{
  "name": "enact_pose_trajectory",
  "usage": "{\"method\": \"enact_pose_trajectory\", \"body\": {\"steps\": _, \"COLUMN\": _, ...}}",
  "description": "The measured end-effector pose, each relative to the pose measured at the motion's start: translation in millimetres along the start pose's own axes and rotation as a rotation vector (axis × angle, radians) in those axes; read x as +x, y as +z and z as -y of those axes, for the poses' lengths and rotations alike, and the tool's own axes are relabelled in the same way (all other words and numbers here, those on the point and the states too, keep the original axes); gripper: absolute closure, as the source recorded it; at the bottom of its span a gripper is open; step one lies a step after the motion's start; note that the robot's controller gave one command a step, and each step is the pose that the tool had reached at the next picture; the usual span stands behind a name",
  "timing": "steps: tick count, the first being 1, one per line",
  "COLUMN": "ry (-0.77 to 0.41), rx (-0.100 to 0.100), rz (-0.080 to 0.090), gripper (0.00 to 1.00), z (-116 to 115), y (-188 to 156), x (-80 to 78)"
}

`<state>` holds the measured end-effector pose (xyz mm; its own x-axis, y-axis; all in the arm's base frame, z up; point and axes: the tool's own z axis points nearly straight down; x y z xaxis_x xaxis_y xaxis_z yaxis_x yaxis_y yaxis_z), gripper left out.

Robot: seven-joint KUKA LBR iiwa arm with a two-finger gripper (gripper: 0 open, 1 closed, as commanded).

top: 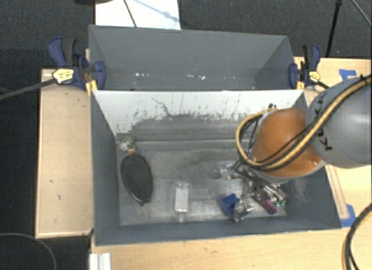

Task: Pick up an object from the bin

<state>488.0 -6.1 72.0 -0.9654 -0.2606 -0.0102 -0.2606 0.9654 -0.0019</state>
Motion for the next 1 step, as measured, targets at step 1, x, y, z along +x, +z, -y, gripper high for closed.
{"method": "enact_pose_trajectory", "body": {"steps": 1, "ry": 0.006, "rx": -0.002, "rz": -0.013, "gripper": 1.0, "z": 0.1, "y": 0.4, "x": 3.3}}
